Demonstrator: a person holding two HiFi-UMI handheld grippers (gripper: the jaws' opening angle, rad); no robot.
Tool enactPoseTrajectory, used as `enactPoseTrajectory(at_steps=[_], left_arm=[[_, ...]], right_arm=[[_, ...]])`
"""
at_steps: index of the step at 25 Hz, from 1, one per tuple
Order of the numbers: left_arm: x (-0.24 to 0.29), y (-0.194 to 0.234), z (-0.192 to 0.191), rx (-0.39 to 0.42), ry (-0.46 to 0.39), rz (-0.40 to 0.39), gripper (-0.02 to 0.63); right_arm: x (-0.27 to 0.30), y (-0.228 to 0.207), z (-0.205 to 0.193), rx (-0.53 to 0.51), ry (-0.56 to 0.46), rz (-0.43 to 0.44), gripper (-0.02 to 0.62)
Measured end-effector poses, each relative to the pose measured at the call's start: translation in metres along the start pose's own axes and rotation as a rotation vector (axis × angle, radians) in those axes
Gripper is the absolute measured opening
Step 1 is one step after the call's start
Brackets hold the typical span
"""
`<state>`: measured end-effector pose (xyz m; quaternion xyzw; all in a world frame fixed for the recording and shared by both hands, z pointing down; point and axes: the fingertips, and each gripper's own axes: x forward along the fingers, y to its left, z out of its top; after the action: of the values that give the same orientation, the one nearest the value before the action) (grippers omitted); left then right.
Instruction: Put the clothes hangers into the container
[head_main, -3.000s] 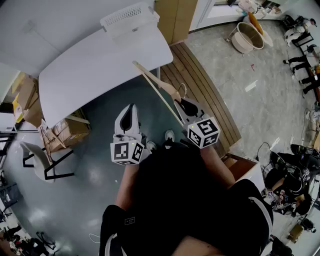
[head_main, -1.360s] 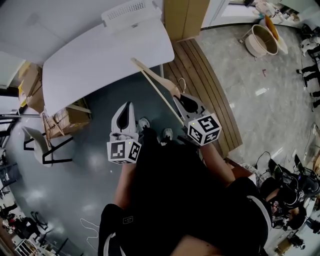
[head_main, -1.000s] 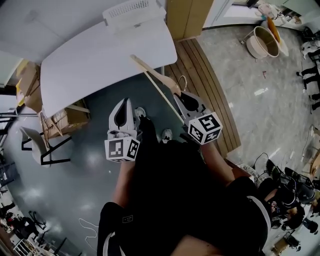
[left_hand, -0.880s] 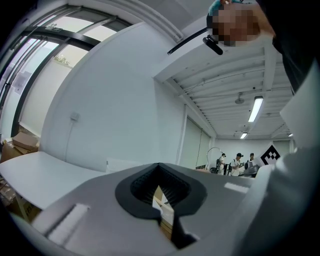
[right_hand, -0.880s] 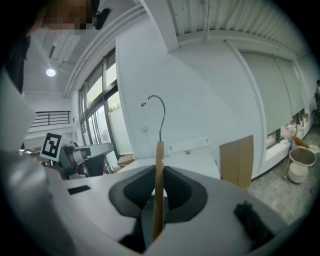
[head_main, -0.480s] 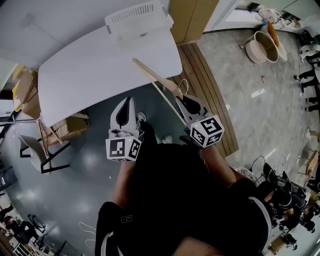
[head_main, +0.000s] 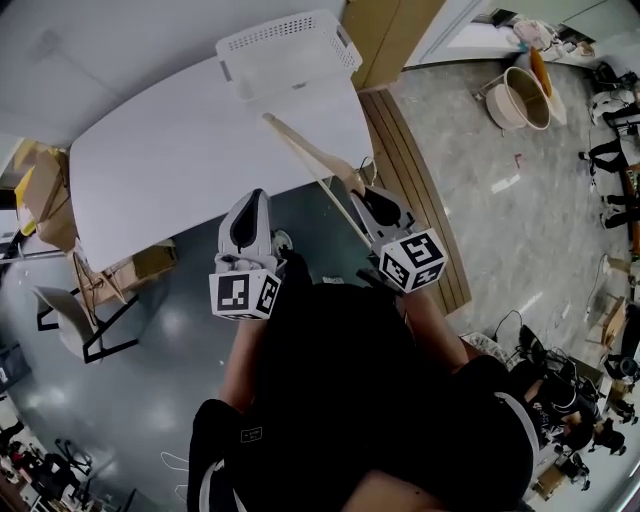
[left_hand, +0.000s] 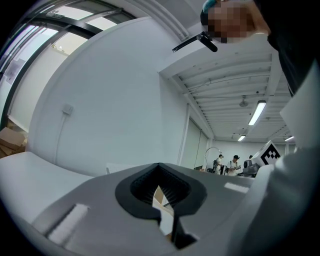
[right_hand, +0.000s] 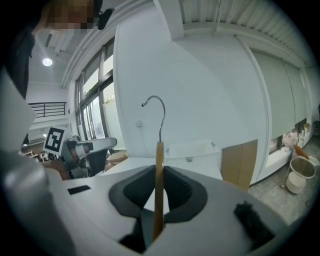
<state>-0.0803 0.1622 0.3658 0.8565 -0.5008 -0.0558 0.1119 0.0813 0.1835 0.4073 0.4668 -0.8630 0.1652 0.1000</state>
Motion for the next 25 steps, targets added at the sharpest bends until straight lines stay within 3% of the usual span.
enactPoseTrajectory(at_steps=[12, 25], left_arm=[[0.044, 0.070, 0.022, 0.014, 0.004, -0.078, 0.006], [0.055, 0.111, 0.034, -0.027, -0.010, -0.067, 0.005]], right_arm=[[0.074, 0.003, 0.030, -0.012, 0.009, -0.039, 0.061], [0.106, 0.006, 0.062, -0.043, -0.011, -0.043, 0.061]])
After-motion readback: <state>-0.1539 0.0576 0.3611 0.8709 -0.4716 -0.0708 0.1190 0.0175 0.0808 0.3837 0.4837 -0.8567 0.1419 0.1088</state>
